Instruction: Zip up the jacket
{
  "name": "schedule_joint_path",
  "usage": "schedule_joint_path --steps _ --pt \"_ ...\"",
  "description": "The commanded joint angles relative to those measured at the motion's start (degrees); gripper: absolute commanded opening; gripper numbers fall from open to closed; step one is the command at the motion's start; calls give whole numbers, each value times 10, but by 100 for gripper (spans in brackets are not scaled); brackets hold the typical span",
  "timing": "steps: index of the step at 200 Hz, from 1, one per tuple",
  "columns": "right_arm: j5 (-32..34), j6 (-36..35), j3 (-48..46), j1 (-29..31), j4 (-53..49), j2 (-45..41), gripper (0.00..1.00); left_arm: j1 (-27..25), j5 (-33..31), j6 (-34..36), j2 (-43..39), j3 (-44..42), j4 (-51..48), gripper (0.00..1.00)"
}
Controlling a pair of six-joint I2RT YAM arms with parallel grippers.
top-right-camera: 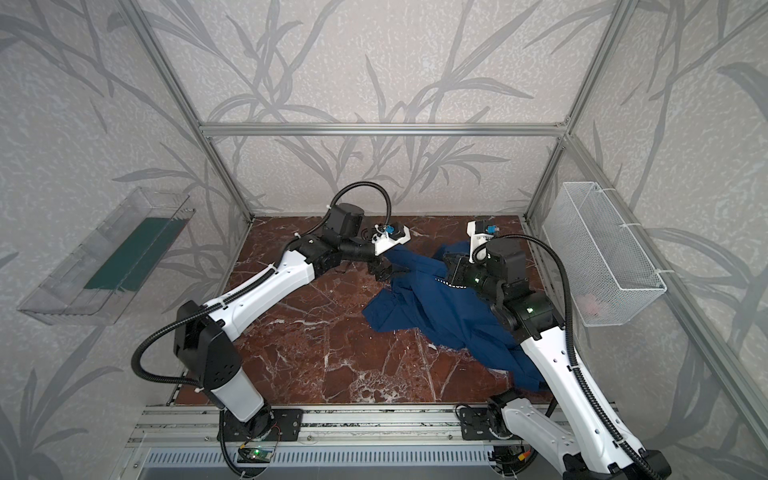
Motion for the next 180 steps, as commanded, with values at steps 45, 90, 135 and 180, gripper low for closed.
schedule_joint_path --steps 45,90,135,180 --pt "-11 -1 -12 3 -9 -49 0 -50 -28 91 87 102 -195 15" --pt "60 7 -17 3 10 -63 0 -53 -250 3 37 75 -150 0" --pt "166 31 5 3 25 -55 0 -56 -419 146 -132 -75 -16 0" --pt "218 13 55 3 78 -6 0 -10 -521 203 -206 -68 -20 0"
